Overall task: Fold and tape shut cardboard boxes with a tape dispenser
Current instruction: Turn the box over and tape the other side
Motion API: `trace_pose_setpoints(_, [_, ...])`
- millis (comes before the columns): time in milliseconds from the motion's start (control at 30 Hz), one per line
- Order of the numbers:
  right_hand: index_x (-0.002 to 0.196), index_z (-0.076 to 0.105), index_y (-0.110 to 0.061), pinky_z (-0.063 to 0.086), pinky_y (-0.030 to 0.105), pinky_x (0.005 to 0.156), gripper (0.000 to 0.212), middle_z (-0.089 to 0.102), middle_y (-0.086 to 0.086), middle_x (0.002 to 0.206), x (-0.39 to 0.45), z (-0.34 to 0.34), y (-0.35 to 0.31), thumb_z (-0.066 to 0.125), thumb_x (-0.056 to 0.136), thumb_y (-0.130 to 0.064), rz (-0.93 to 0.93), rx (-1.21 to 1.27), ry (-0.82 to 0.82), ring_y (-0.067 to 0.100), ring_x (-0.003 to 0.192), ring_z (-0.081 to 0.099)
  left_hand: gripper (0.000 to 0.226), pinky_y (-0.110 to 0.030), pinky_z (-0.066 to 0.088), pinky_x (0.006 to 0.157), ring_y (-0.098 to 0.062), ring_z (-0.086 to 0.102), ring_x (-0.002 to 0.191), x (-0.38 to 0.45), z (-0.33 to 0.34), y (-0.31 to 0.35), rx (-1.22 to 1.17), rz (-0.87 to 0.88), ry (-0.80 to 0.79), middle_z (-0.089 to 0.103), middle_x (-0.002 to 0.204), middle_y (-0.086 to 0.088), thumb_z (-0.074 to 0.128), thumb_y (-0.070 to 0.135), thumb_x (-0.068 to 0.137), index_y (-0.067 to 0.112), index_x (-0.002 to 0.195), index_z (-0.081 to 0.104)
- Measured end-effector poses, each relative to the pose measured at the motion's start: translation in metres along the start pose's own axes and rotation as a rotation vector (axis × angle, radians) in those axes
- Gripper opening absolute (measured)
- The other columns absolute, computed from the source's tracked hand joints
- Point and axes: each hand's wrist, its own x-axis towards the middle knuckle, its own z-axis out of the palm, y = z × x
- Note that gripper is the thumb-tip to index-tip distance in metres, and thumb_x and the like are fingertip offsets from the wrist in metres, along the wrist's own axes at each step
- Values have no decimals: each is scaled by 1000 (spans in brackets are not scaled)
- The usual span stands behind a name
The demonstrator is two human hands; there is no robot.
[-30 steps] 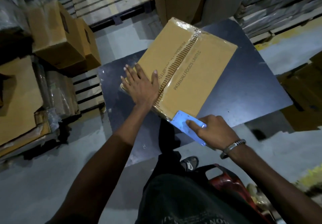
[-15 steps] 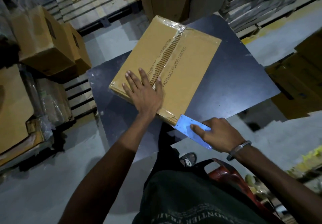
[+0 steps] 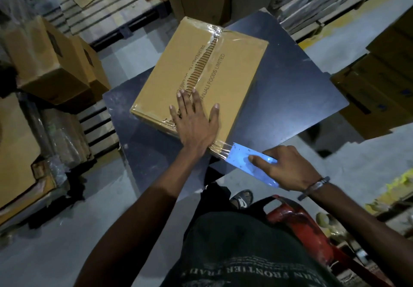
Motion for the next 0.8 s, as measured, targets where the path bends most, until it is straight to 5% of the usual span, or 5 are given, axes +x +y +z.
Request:
trace_pose_setpoints(300, [61, 47, -7, 47, 38, 54, 66, 49, 10, 53, 18, 24, 10, 51, 86, -68, 28, 11, 10, 25, 57, 60, 85, -61, 4, 128, -28, -1, 163, 0, -1, 1, 15, -14, -21, 5, 175, -17, 12, 70, 107, 12, 169, 11])
trace_pose_setpoints(400, [58, 46, -9, 37, 34, 51, 65, 41, 3, 50, 27, 35, 8, 58, 89, -65, 42, 66, 10, 18, 48, 48, 84, -62, 4, 128, -28, -2, 163, 0, -1, 3, 15, -20, -19, 5, 175, -17, 9, 69, 107, 12, 169, 10])
trace_pose_setpoints(533, [56, 51, -19, 28, 34, 56, 56, 35, -2, 53, 39, 45, 21, 68, 90, -60, 67, 318, -95, 15, 49, 36, 87, -62, 3, 128, -29, -5, 163, -1, 0, 8, 27, -38, -37, 2, 175, -18, 5, 71, 106, 12, 169, 5])
trace_pose_setpoints(667, [67, 66, 1, 28, 35, 61, 74, 46, 2, 57, 47, 47, 34, 71, 71, -74, 172, 536, -193, 19, 54, 42, 87, -62, 2, 128, -29, -5, 163, 0, 0, 7, 25, -39, -42, 2, 175, -18, 5, 72, 105, 13, 169, 5])
trace_pose_setpoints(800, [78, 75, -6, 39, 29, 58, 35, 66, 3, 65, 54, 31, 41, 77, 87, -41, 306, 748, -286, 19, 58, 56, 86, -61, 1, 128, -28, -5, 163, 1, -1, 6, 24, -36, -47, 1, 176, -17, 6, 71, 106, 13, 169, 5])
